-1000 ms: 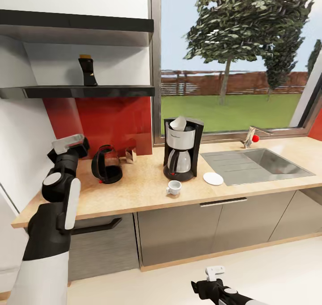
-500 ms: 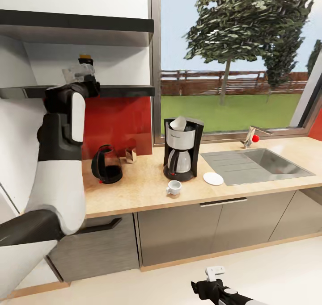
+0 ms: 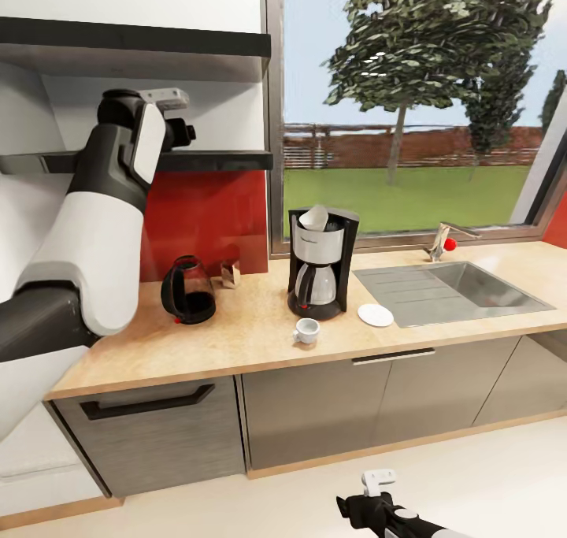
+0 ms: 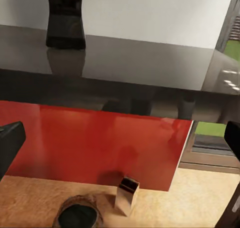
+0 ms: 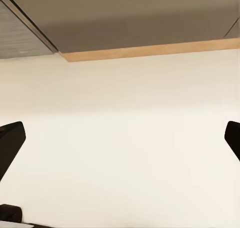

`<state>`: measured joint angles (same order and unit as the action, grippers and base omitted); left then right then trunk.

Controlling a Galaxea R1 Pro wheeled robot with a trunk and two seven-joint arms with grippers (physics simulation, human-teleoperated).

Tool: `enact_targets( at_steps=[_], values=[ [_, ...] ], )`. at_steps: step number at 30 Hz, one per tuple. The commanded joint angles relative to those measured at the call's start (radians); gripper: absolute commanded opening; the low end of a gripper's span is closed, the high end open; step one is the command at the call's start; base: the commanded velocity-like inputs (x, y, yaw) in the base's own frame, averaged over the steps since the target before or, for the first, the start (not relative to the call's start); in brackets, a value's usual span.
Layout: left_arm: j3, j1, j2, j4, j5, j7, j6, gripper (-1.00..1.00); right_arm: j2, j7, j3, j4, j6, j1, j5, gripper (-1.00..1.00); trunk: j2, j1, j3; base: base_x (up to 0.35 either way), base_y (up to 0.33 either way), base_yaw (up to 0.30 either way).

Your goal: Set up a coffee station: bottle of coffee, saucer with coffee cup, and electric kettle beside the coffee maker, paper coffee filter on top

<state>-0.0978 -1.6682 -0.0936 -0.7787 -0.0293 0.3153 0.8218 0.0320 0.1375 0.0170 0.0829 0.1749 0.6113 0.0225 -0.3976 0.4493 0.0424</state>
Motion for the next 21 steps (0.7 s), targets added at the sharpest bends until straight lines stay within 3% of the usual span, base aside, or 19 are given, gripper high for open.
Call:
enact_targets(
  at_steps=[1, 9, 15, 21],
  values=[
    [-0.002, -0.004, -0.001, 0.004, -0.003, 0.003, 0.003, 1.00, 0.000, 0.001, 0.001, 0.005, 0.008, 0.002, 0.002, 1.00, -0.002, 0.001, 0.002, 0.000, 0.000, 0.000],
    [-0.001, -0.005, -0.001, 0.004, -0.003, 0.002, -0.014, 1.00, 0.000, 0.001, 0.001, 0.005, 0.008, 0.002, 0.002, 1.00, -0.002, 0.001, 0.002, 0.000, 0.000, 0.000],
    [-0.002, -0.001, 0.001, 0.006, 0.000, 0.004, -0.121, 1.00, 0.000, 0.001, 0.001, 0.004, 0.008, 0.002, 0.002, 1.00, -0.002, 0.001, 0.002, 0.010, 0.000, 0.000],
    [-0.002, -0.001, 0.001, 0.003, 0.000, 0.003, -0.134, 1.00, 0.000, 0.001, 0.001, 0.004, 0.008, 0.002, 0.002, 1.00, -0.002, 0.001, 0.002, 0.278, 0.000, 0.000]
  ],
)
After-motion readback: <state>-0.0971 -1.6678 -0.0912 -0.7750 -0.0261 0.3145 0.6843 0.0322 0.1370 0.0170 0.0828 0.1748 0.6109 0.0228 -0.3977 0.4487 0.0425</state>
